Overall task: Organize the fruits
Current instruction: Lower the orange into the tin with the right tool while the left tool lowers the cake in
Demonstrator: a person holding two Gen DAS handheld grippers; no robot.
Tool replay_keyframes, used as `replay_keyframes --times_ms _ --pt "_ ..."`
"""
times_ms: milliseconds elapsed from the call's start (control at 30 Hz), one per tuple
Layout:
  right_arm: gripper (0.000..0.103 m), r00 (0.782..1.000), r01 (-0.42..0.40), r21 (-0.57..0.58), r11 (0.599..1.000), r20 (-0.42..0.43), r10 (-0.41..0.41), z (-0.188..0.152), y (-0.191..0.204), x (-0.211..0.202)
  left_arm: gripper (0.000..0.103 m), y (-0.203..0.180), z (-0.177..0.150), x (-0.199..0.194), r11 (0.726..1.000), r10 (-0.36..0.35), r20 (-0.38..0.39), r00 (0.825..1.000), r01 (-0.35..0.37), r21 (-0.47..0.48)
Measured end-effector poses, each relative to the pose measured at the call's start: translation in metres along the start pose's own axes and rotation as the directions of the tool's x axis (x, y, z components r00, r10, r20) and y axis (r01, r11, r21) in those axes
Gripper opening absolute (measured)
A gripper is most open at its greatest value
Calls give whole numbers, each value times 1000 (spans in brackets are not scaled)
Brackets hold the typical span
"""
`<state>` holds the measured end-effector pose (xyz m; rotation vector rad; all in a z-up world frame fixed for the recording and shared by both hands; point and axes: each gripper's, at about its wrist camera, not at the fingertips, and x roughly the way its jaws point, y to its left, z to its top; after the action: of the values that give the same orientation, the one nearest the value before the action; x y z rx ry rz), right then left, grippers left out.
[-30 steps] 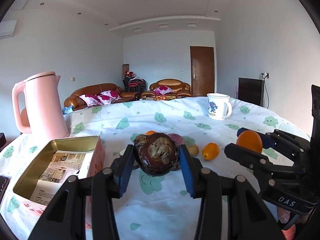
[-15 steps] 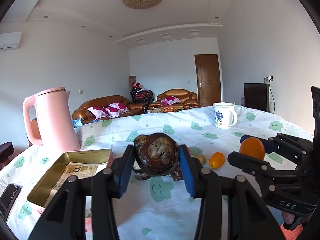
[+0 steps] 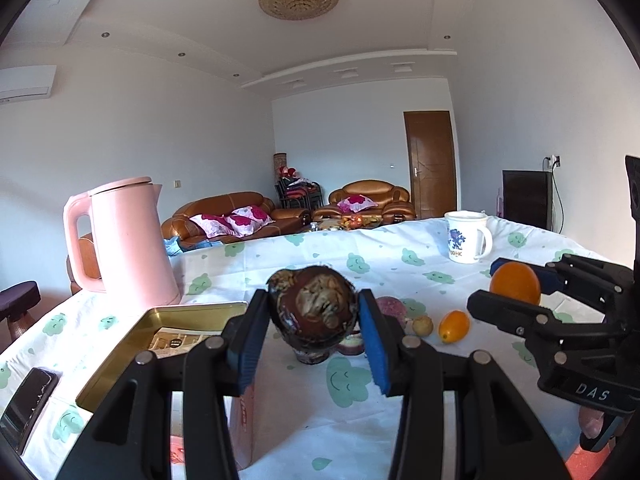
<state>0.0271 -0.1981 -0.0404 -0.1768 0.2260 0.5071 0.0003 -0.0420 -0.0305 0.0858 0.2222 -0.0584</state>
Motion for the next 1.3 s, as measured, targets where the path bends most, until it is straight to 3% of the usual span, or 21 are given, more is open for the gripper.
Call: replay_keyframes --times_ms 633,967,1300 --pt "42 991 -129 -57 990 -29 127 67 25 48 46 76 5 10 987 133 -90 987 -140 -81" --pt "42 983 -177 -79 981 -57 173 100 40 86 46 112 5 28 980 156 -168 973 -174 -94" --pt "42 964 -242 -80 967 -137 230 101 72 135 46 138 2 49 976 175 -233 957 -200 -89"
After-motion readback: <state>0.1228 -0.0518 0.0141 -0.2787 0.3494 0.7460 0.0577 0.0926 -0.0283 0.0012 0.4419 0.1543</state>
